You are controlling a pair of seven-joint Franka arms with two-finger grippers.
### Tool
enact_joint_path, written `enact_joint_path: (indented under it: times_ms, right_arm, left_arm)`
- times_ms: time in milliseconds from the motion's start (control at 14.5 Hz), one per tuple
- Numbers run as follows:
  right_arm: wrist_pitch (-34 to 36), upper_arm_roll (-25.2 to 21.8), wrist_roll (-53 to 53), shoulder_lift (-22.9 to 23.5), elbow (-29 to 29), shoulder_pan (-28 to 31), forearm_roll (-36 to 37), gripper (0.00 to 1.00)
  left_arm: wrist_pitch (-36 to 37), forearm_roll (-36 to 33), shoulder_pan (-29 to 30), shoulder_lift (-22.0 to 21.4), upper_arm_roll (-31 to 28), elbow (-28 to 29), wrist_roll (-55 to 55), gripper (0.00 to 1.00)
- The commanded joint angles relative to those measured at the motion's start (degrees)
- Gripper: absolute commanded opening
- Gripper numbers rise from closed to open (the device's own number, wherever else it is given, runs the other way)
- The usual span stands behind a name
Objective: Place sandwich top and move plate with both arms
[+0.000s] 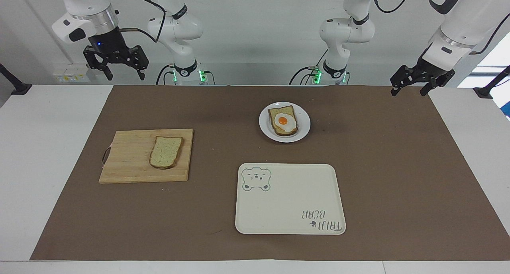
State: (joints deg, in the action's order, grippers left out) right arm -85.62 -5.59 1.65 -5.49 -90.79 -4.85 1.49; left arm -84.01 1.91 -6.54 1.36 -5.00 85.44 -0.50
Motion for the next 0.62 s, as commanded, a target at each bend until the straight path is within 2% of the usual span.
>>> enact_joint_path:
  times_ms: [0, 553]
  right_arm:
    - [-0.33, 0.23, 1.08, -1.28, -1.50, 0.46, 0.53, 1.00]
    - [-0.77, 0.23, 1.25, -1.45, -1.94, 0.81, 0.45, 1.00]
  left_arm:
    - [0.34, -0.68, -0.05, -0.04, -0.10, -0.27, 0.50, 1.00]
    - [0.42, -0.68, -0.05, -0.04, -0.10, -0.27, 0.50, 1.00]
